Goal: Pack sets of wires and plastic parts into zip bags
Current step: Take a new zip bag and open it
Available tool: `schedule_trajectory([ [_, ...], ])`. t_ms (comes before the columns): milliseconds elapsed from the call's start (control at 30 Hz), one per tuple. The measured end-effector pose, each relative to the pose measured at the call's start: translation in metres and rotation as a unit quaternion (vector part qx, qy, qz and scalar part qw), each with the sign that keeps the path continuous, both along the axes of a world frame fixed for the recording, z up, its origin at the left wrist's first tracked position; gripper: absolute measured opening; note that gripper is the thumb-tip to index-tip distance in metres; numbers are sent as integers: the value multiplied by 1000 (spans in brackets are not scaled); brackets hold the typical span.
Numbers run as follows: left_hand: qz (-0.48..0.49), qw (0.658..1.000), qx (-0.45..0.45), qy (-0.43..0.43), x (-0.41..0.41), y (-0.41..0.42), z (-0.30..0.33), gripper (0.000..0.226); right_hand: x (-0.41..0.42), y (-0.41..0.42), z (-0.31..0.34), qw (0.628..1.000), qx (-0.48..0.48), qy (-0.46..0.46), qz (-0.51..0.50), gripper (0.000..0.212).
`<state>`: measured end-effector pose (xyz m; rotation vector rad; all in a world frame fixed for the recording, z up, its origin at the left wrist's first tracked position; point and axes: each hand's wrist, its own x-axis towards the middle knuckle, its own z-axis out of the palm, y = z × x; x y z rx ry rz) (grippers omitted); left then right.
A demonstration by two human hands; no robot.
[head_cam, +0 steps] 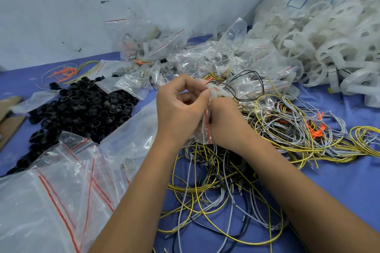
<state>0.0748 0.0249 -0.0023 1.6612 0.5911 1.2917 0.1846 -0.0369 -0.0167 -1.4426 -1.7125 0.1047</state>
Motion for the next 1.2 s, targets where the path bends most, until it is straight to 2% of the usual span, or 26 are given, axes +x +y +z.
schedule_trajectory([
  [167, 70, 997, -22, 11, -3, 4, -23, 16, 10, 1, 1, 997, 22, 35, -73, 12],
  [267, 121, 991, -22, 61, -4, 7, -37, 18, 30, -2, 4, 979, 80, 36, -182, 8],
  [367, 169, 980, -43, 91, -9, 14, -47, 19, 50, -6, 3, 963, 58, 2, -264, 6],
  [533, 298, 944, -77, 117, -31, 28, -54, 16, 61, -12, 3, 965, -26, -54, -255, 8],
  [633, 367, 921, -99, 81, -42, 37, -48, 13, 58, -12, 3, 968, -61, -90, -228, 11],
  [700, 366, 925, -105, 11, -45, 40, -39, 13, 57, -11, 3, 970, -67, -96, -215, 11],
  [800, 303, 947, -77, -77, -40, 33, -22, 17, 58, -10, 3, 973, -54, -96, -201, 9],
  [933, 216, 972, -43, -83, -23, 23, -11, 12, 55, -8, 1, 977, -69, -102, -173, 11],
  [1033, 219, 969, -66, -89, -10, 21, -18, 13, 54, -9, 2, 983, -68, -88, -147, 14],
  [1133, 231, 961, -123, -90, -2, 16, -31, 15, 60, -14, 6, 989, -48, -37, -137, 11],
  [1200, 240, 957, -137, -90, -2, 17, -39, 17, 59, -16, 9, 991, -42, -44, -117, 7],
])
